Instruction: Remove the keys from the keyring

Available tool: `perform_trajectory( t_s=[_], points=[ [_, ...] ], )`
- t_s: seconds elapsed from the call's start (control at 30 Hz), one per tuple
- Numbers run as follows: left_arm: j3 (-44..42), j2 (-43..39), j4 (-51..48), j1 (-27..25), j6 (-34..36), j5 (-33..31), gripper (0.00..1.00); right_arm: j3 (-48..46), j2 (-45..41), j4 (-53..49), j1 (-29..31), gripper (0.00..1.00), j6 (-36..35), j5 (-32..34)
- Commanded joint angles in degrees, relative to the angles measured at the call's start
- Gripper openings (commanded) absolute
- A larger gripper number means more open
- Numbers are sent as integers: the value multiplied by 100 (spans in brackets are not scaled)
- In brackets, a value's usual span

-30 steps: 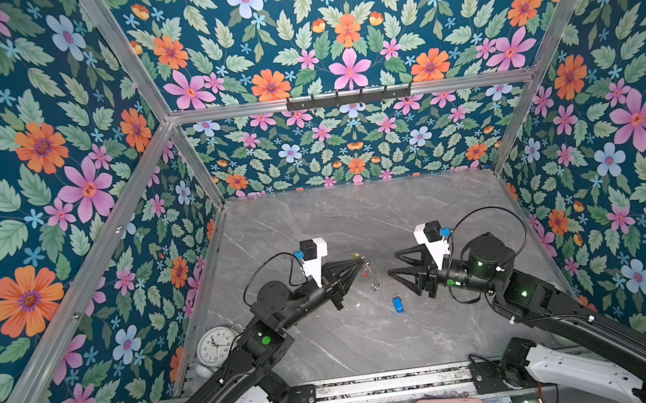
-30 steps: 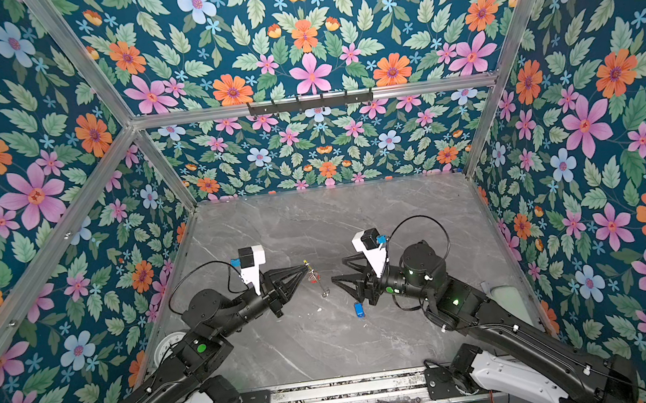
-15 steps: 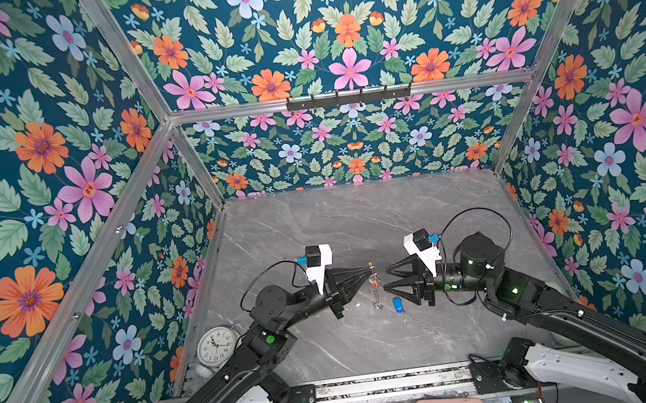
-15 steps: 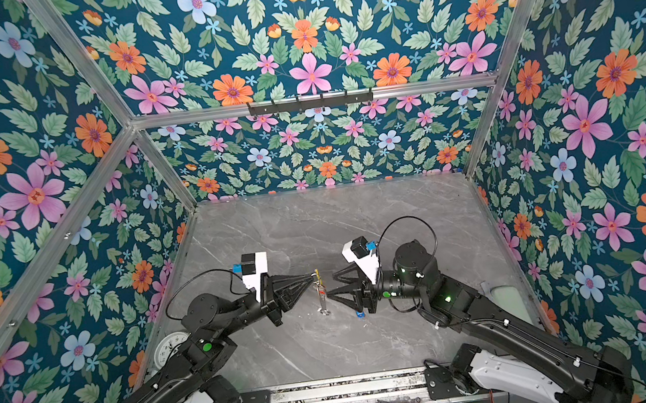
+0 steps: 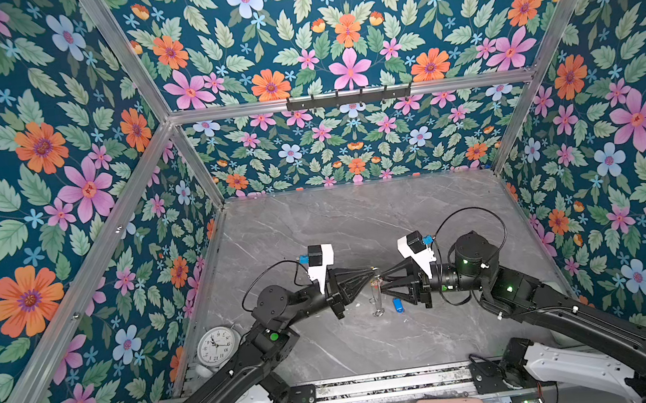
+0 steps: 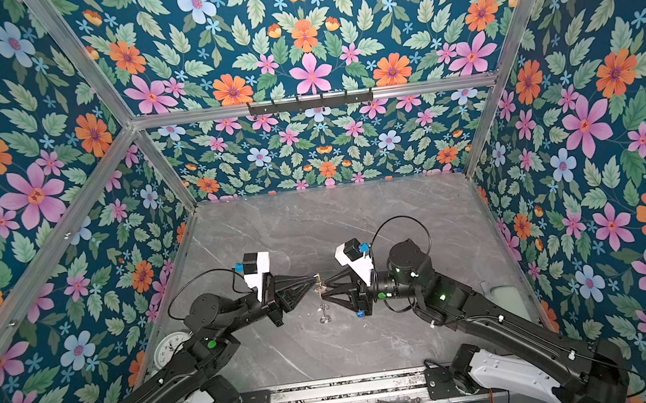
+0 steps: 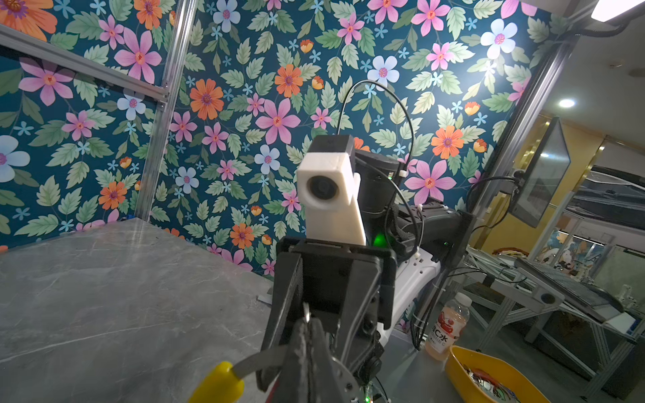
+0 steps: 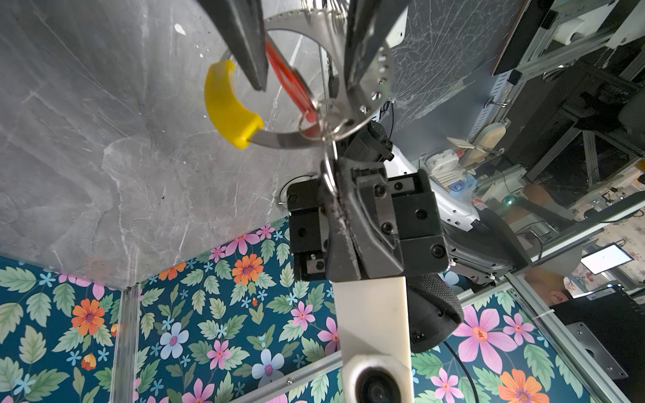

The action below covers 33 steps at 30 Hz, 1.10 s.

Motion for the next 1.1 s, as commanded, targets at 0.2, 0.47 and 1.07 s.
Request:
perform_trajectory(
  t_s=[0.2, 0.47, 1.07],
  points=[
    [-14, 34, 394, -1, -105, 61, 0, 163, 194, 137, 96, 27, -104, 33],
    [-38, 34, 418, 1, -132, 69, 0, 186, 208, 66, 116, 11, -130, 73],
    [95, -98, -9, 1, 53, 282, 0, 819, -10, -1729, 103, 0, -933, -200]
  ],
)
